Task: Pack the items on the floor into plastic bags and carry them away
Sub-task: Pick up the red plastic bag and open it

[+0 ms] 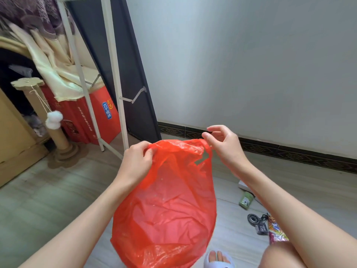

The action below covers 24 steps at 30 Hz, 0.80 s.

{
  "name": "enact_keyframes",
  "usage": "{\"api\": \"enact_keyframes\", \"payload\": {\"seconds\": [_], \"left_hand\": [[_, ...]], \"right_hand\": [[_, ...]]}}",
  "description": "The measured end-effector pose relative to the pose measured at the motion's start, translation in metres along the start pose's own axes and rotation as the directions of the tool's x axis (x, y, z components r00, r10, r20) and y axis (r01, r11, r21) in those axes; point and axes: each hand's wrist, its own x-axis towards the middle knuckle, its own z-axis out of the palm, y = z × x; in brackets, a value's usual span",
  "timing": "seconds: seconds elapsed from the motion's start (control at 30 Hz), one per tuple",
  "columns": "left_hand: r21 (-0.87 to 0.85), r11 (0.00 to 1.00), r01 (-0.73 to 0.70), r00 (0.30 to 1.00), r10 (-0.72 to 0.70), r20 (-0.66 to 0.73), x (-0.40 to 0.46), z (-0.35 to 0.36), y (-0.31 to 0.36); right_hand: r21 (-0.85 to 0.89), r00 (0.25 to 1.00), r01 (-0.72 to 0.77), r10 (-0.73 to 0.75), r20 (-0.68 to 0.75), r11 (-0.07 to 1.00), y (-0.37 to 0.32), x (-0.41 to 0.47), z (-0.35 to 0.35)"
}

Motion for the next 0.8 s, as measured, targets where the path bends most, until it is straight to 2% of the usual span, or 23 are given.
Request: {"api": "enact_keyframes", "payload": {"seconds": [0.1, 0.17, 0.23, 0.3, 0.4, 0.43, 0.5, 0.57, 0.63, 0.67, 0.73, 0.77, 0.8], "left_hand": [[-0.005, 0.991, 0.133, 0.989, -0.133, -0.065, 0.005, -0.005, -0.004], [-0.054, 0.984, 0.168, 0.982, -0.172, -0.080, 0.004, -0.011, -0.001], [-0.135, 0.966, 0.219, 0.971, -0.229, -0.067, 0.005, -0.015, 0.001], [-0.261, 0.923, 0.283, 0.953, -0.302, -0.035, 0.005, -0.019, 0.003], [-0.436, 0.829, 0.350, 0.931, -0.361, 0.060, 0.002, -0.023, 0.011], [-0.478, 0.797, 0.369, 0.924, -0.371, 0.095, 0.002, -0.025, 0.013], [-0.517, 0.754, 0.406, 0.909, -0.391, 0.144, 0.005, -0.033, 0.012], [-0.497, 0.751, 0.435, 0.896, -0.413, 0.160, 0.008, -0.045, -0.001], [-0.422, 0.781, 0.461, 0.887, -0.421, 0.189, 0.009, -0.053, -0.020], [-0.327, 0.834, 0.444, 0.895, -0.399, 0.197, 0.008, -0.053, -0.029], [-0.041, 0.946, 0.322, 0.941, -0.315, 0.128, 0.006, -0.042, -0.040], [0.044, 0.967, 0.249, 0.965, -0.252, 0.074, 0.003, -0.036, -0.040], [0.047, 0.984, 0.174, 0.983, -0.177, 0.058, 0.000, -0.030, -0.034]], "right_hand": [[-0.155, 0.980, 0.187, -0.194, -0.036, 0.970, -0.006, -0.008, 0.007], [-0.196, 0.955, 0.296, -0.287, 0.073, 0.935, -0.010, -0.018, 0.014], [-0.288, 0.933, 0.346, -0.294, 0.210, 0.893, -0.008, -0.028, 0.025], [-0.364, 0.938, 0.310, -0.220, 0.269, 0.878, -0.003, -0.034, 0.037], [-0.403, 0.953, 0.268, -0.181, 0.241, 0.875, 0.006, -0.031, 0.054], [-0.386, 0.959, 0.264, -0.196, 0.207, 0.884, 0.007, -0.027, 0.056], [-0.231, 0.987, 0.131, -0.104, 0.123, 0.964, 0.002, -0.016, 0.053], [0.046, 0.990, -0.080, 0.074, 0.119, 0.996, -0.002, -0.002, 0.039], [0.202, 0.969, -0.219, 0.187, 0.164, 0.955, 0.001, 0.006, 0.022], [0.211, 0.958, -0.250, 0.209, 0.196, 0.945, 0.005, 0.007, 0.015], [0.149, 0.939, -0.270, 0.226, 0.261, 0.951, 0.009, 0.002, 0.009], [0.126, 0.933, -0.276, 0.234, 0.273, 0.953, 0.009, 0.000, 0.008], [0.128, 0.929, -0.295, 0.252, 0.271, 0.947, 0.008, -0.001, 0.008]]}}
